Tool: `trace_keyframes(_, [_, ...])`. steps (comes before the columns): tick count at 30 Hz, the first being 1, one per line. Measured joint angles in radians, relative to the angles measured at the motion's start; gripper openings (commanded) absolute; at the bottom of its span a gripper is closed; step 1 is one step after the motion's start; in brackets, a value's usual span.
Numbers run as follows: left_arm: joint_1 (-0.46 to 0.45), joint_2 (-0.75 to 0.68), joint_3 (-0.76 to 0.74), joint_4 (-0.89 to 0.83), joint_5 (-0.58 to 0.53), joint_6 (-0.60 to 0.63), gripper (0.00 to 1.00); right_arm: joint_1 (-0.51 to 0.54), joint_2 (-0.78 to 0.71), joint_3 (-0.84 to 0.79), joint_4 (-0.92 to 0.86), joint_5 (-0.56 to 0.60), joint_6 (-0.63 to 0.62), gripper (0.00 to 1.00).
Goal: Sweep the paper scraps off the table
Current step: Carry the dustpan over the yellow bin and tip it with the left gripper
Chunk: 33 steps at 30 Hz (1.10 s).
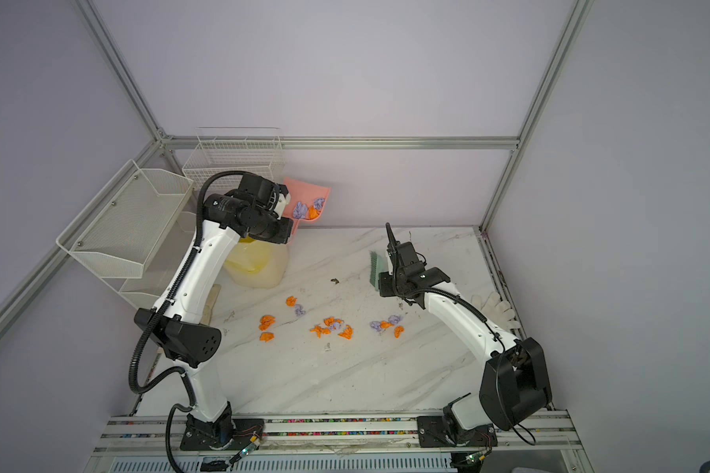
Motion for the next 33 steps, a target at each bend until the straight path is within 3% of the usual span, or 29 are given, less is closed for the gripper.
trace_keyframes(8, [0.019, -0.001, 0.051, -0.080, -0.106, 0.004, 0.00, 0.000, 0.000, 0.000, 0.000, -0.003, -0.005, 0.00])
trace_keyframes(18, [0.135, -0.032, 0.046, -0.133, -0.286, 0.028, 0.00, 0.000, 0.000, 0.000, 0.000, -0.025, -0.005, 0.00])
trace_keyframes(28, [0.150, -0.143, -0.115, -0.134, -0.581, 0.087, 0.00, -0.002, -0.028, -0.005, 0.000, -0.045, -0.005, 0.00])
trace_keyframes(33, [0.150, -0.134, -0.194, -0.110, -0.790, 0.129, 0.00, -0.002, -0.031, -0.005, 0.001, -0.052, -0.006, 0.00])
